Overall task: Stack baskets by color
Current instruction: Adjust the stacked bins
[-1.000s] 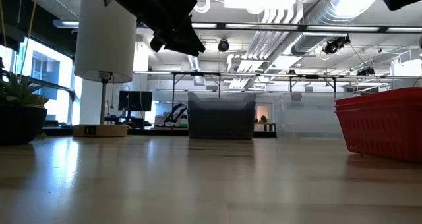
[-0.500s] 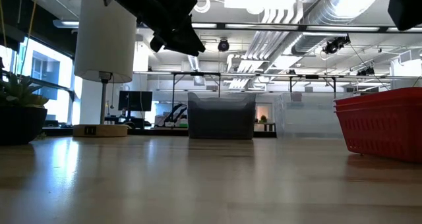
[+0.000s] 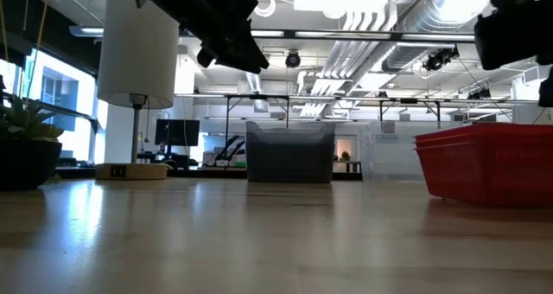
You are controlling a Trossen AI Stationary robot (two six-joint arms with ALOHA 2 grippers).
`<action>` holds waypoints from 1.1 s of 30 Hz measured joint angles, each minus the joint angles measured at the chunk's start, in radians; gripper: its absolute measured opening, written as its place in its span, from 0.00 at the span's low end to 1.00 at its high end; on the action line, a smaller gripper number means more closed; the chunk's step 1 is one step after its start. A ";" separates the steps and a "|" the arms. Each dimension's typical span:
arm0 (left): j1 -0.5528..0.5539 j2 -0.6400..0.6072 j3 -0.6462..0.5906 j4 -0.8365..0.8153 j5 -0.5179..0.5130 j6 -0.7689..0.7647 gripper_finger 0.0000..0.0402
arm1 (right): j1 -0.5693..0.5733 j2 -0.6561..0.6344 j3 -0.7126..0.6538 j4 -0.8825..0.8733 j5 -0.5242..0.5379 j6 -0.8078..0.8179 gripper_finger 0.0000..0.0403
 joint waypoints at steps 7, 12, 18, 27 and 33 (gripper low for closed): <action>0.000 0.000 0.000 0.000 0.000 0.013 0.36 | -0.090 0.000 0.000 -0.015 0.058 -0.066 0.29; 0.000 0.000 0.000 -0.002 0.000 0.018 0.36 | -0.155 0.000 0.000 -0.061 0.061 -0.129 0.29; 0.000 0.000 0.000 -0.030 0.000 0.022 0.36 | -0.219 0.000 0.000 -0.095 0.084 -0.162 0.29; 0.000 0.000 0.000 -0.045 0.000 0.021 0.36 | -0.280 0.000 0.000 -0.065 0.083 -0.196 0.29; 0.000 0.000 0.000 -0.046 0.000 0.021 0.36 | -0.311 0.000 0.000 -0.035 0.102 -0.218 0.29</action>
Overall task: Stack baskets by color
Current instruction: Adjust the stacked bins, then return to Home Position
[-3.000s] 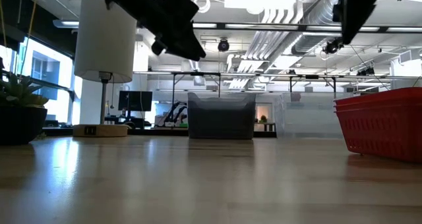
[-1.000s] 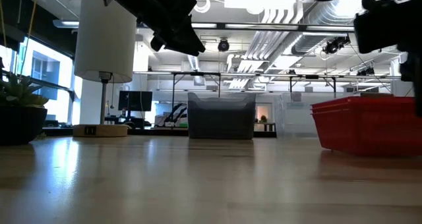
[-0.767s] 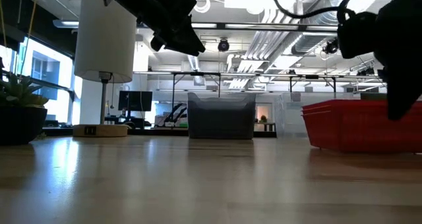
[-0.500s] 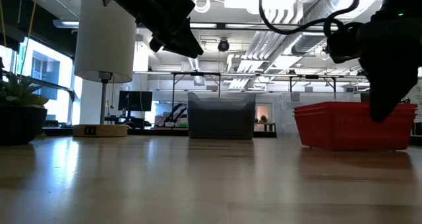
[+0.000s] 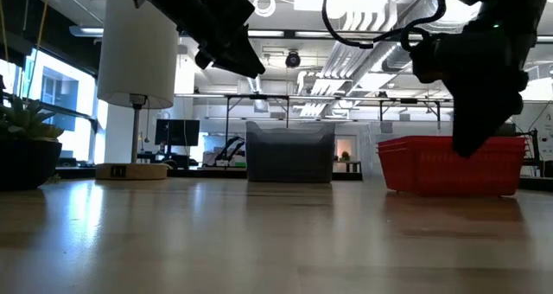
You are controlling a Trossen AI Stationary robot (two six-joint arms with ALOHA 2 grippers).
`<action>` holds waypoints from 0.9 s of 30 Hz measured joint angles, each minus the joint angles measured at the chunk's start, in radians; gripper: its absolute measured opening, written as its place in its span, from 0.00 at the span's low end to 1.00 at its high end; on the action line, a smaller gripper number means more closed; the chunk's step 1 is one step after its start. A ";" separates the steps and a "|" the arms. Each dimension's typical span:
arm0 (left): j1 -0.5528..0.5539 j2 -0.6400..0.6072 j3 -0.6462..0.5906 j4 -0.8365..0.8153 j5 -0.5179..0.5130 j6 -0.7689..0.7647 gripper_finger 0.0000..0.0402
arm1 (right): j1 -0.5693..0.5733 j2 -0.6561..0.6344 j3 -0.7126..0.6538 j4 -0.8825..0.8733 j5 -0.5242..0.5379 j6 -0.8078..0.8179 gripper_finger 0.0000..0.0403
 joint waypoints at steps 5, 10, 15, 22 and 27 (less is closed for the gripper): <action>0.000 0.000 0.000 -0.001 0.000 0.000 0.36 | -0.034 0.000 0.000 0.000 0.029 -0.011 0.29; 0.000 0.000 0.000 -0.007 0.000 0.000 0.36 | -0.058 0.000 0.000 0.000 0.030 -0.037 0.29; 0.000 0.000 0.000 -0.007 0.000 0.000 0.36 | -0.081 0.000 0.000 -0.001 0.028 -0.074 0.29; -0.001 -0.020 -0.001 -0.015 0.035 0.000 0.36 | -0.085 0.000 0.026 -0.001 -0.062 -0.133 0.29; -0.010 -0.076 -0.001 -0.051 0.049 0.000 0.36 | -0.082 -0.001 0.096 -0.001 -0.062 -0.243 0.29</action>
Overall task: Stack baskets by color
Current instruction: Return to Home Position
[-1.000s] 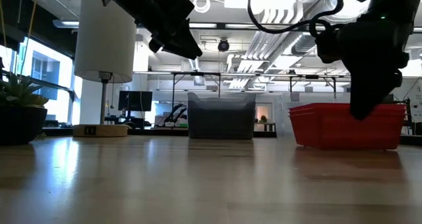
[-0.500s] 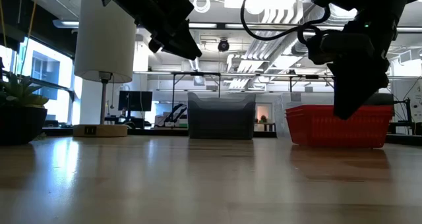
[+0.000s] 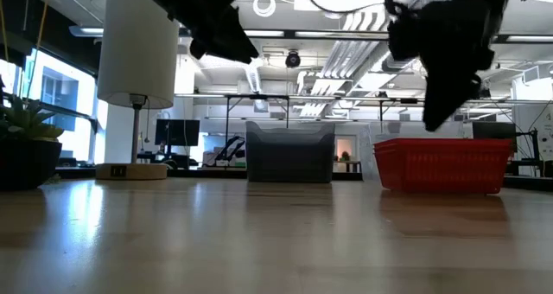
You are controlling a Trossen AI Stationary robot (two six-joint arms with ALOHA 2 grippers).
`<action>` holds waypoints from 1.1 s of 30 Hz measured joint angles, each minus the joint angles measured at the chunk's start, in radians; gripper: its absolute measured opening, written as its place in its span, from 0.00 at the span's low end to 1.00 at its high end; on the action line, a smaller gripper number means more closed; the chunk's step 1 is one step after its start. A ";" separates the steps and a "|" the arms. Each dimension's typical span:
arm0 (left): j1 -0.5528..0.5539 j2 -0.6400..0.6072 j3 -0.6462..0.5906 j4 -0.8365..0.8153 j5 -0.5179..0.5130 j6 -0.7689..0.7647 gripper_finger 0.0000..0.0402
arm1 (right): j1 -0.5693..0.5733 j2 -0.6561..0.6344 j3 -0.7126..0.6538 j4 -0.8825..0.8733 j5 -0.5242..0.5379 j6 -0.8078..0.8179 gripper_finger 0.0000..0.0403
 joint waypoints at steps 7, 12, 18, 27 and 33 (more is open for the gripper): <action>-0.023 -0.095 0.000 -0.099 0.067 -0.017 0.36 | 0.000 -0.008 0.106 0.002 0.042 -0.262 0.29; -0.046 -0.161 -0.058 -0.124 0.086 -0.054 0.36 | -0.008 -0.052 0.134 0.004 0.176 -0.432 0.29; -0.062 -0.250 -0.255 0.037 0.091 -0.087 0.36 | -0.038 -0.145 0.105 -0.075 0.228 -0.512 0.29; -0.062 -0.365 -0.538 0.292 0.103 -0.115 0.36 | -0.086 -0.401 -0.059 -0.073 0.216 -0.462 0.29; -0.062 -0.447 -0.677 0.379 0.135 -0.154 0.36 | -0.107 -0.645 -0.180 0.084 0.234 -0.481 0.29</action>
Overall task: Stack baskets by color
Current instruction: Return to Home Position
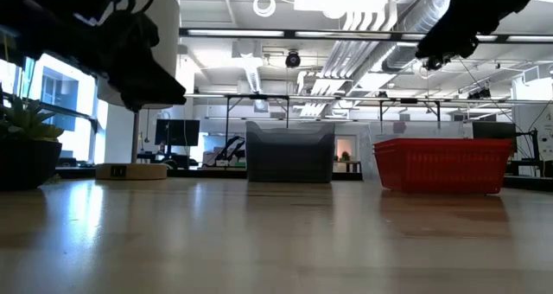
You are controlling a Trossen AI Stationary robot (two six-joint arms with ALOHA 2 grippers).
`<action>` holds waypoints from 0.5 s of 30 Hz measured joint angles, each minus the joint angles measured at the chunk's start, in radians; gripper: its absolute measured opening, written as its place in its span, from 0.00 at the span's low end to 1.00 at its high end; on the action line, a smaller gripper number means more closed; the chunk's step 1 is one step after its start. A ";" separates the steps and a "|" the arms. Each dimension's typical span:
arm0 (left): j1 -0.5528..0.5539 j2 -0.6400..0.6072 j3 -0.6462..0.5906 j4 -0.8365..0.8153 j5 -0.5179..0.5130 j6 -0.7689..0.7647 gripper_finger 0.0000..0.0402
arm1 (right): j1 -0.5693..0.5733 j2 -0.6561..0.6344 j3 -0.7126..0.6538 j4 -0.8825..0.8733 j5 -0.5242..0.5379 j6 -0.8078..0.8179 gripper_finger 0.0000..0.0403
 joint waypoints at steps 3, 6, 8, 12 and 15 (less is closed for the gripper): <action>-0.004 -0.044 -0.059 0.047 0.002 -0.023 0.36 | 0.000 -0.119 -0.070 0.132 0.009 -0.054 0.29; -0.026 -0.091 -0.115 0.100 0.001 -0.016 0.36 | 0.000 -0.228 -0.132 0.202 0.008 -0.088 0.29; -0.047 -0.123 -0.148 0.151 0.002 0.001 0.36 | 0.000 -0.299 -0.163 0.207 0.008 -0.083 0.29; -0.088 -0.187 -0.200 0.209 0.001 0.022 0.36 | 0.000 -0.435 -0.220 0.208 0.021 -0.071 0.29; -0.111 -0.236 -0.230 0.224 -0.002 0.022 0.36 | 0.000 -0.525 -0.249 0.207 0.023 -0.080 0.29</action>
